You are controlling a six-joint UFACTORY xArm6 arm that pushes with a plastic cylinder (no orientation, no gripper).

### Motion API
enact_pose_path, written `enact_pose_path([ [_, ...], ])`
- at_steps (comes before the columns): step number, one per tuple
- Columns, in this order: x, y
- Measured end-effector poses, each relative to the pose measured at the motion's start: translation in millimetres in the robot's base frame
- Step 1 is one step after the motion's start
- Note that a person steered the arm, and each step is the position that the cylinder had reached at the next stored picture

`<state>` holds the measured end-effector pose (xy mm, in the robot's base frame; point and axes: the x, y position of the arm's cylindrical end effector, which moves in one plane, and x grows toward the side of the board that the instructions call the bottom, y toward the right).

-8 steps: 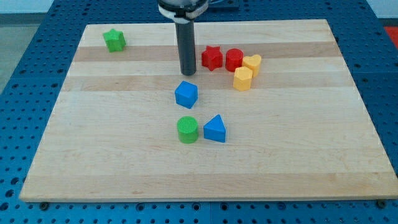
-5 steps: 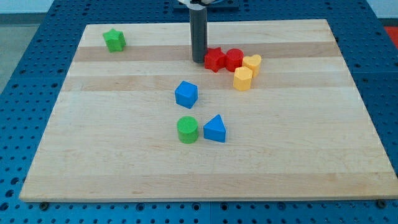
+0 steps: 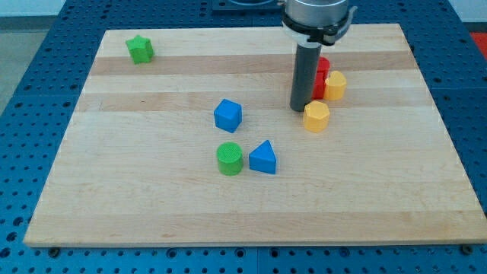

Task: Push a group of blocks to the right side of the board

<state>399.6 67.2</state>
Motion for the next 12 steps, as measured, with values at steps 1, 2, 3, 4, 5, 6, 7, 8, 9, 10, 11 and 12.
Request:
enact_pose_path([
  [1, -9, -31],
  [2, -9, -66],
  [3, -9, -94],
  [4, -8, -125],
  [5, 9, -161],
  [6, 30, -194],
  [7, 50, -226],
  [8, 90, -235],
  [9, 146, -212],
  [10, 182, -150],
  [11, 186, -86],
  [12, 186, -64],
])
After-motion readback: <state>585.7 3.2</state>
